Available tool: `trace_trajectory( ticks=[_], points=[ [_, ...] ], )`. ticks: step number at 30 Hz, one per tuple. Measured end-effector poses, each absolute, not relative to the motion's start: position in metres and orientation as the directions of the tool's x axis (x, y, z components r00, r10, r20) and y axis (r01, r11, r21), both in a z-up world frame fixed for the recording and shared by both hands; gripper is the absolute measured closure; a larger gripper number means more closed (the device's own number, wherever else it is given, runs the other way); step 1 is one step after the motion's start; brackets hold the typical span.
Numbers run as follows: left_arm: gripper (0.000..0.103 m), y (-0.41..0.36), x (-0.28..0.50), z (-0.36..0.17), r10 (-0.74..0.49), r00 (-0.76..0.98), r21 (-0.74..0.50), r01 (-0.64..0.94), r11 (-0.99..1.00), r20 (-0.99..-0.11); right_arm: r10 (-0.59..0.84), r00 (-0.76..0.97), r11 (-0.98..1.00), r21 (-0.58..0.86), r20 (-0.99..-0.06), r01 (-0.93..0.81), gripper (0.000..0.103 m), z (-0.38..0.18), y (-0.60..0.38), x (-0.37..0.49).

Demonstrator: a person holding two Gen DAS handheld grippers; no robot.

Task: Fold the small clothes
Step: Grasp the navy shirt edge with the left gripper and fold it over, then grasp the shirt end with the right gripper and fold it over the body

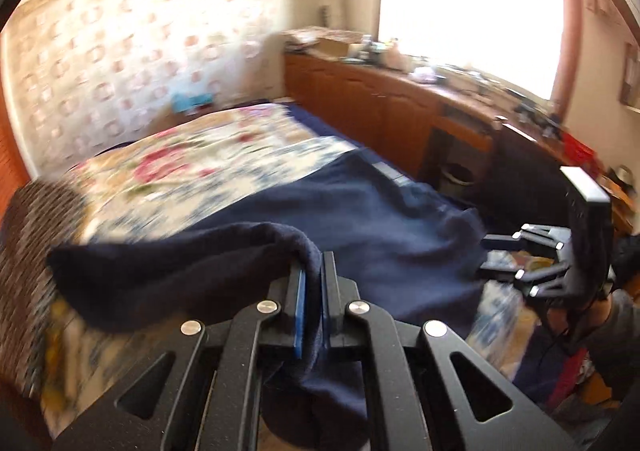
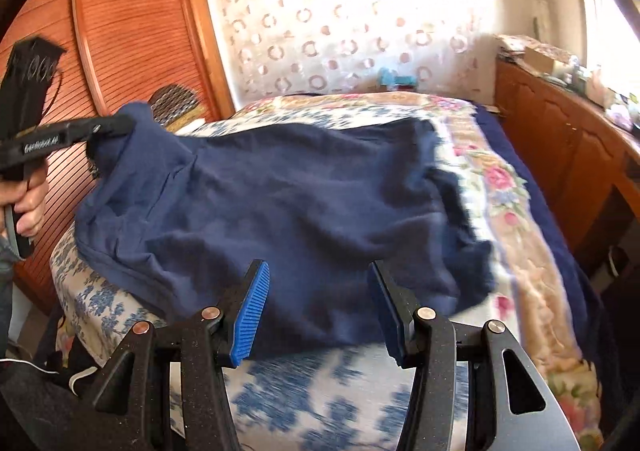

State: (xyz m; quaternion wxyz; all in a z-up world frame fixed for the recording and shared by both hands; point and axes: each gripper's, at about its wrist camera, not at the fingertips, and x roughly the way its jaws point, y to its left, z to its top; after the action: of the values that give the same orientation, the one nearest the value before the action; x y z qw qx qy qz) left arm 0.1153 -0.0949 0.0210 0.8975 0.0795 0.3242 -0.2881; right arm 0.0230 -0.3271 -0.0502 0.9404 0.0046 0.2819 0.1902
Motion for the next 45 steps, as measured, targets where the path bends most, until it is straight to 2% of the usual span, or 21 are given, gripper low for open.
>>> trace_trajectory(
  ticks=[6,10,12,13,14,15,17,18,20,26,36,40,42,45],
  points=[
    [0.096,-0.185,0.132,0.047,-0.550,0.541,-0.050,0.683,0.729,-0.636,0.299,0.810,0.954,0.122,-0.504,-0.275,0.050,-0.042,-0.366,0.000],
    [0.096,-0.217,0.130,0.056,-0.560,0.517,-0.039,0.711,0.702,-0.647,0.274,0.818,0.962,0.131,-0.506,-0.241,0.050,-0.040,-0.381,-0.010],
    [0.092,-0.221,0.128,0.054,-0.551,0.514,-0.022,0.718,0.696,-0.657,0.263,0.820,0.965,0.127,-0.509,-0.231,0.050,-0.040,-0.384,-0.013],
    [0.089,-0.221,0.127,0.054,-0.554,0.513,-0.017,0.724,0.690,-0.656,0.262,0.820,0.965,0.128,-0.509,-0.229,0.050,-0.040,-0.384,-0.013],
    [0.077,-0.220,0.127,0.054,-0.557,0.512,-0.013,0.729,0.685,-0.654,0.263,0.820,0.965,0.130,-0.509,-0.229,0.050,-0.038,-0.383,-0.012],
    [0.061,-0.219,0.129,0.055,-0.553,0.512,-0.012,0.727,0.687,-0.657,0.264,0.820,0.964,0.130,-0.508,-0.230,0.050,-0.038,-0.382,-0.012],
    [0.042,-0.215,0.133,0.055,-0.544,0.514,-0.014,0.718,0.696,-0.664,0.265,0.820,0.964,0.124,-0.507,-0.235,0.050,-0.035,-0.375,-0.012],
    [0.036,-0.211,0.133,0.055,-0.537,0.520,-0.010,0.712,0.702,-0.664,0.266,0.821,0.964,0.122,-0.506,-0.238,0.050,-0.034,-0.375,-0.012],
    [0.032,-0.200,0.134,0.052,-0.524,0.531,-0.003,0.701,0.714,-0.666,0.275,0.818,0.961,0.121,-0.504,-0.249,0.050,-0.034,-0.371,-0.005],
    [0.030,-0.144,0.138,0.024,-0.444,0.567,0.018,0.630,0.777,-0.694,0.309,0.807,0.947,0.088,-0.504,-0.307,0.050,-0.027,-0.353,0.011],
    [0.030,-0.048,0.130,-0.018,-0.351,0.625,-0.020,0.473,0.881,-0.697,0.425,0.742,0.871,0.012,-0.518,-0.491,0.050,-0.014,-0.271,0.066],
    [0.030,-0.020,0.125,-0.024,-0.342,0.648,-0.048,0.427,0.903,-0.681,0.472,0.673,0.820,0.002,-0.570,-0.573,0.050,-0.022,-0.229,0.094],
    [0.030,-0.009,0.123,-0.025,-0.339,0.656,-0.059,0.410,0.910,-0.674,0.511,0.606,0.785,0.045,-0.609,-0.617,0.050,-0.027,-0.211,0.107],
    [0.030,0.004,0.122,-0.028,-0.330,0.668,-0.066,0.388,0.919,-0.667,0.495,0.570,0.780,0.046,-0.656,-0.624,0.050,-0.035,-0.193,0.126]
  ],
)
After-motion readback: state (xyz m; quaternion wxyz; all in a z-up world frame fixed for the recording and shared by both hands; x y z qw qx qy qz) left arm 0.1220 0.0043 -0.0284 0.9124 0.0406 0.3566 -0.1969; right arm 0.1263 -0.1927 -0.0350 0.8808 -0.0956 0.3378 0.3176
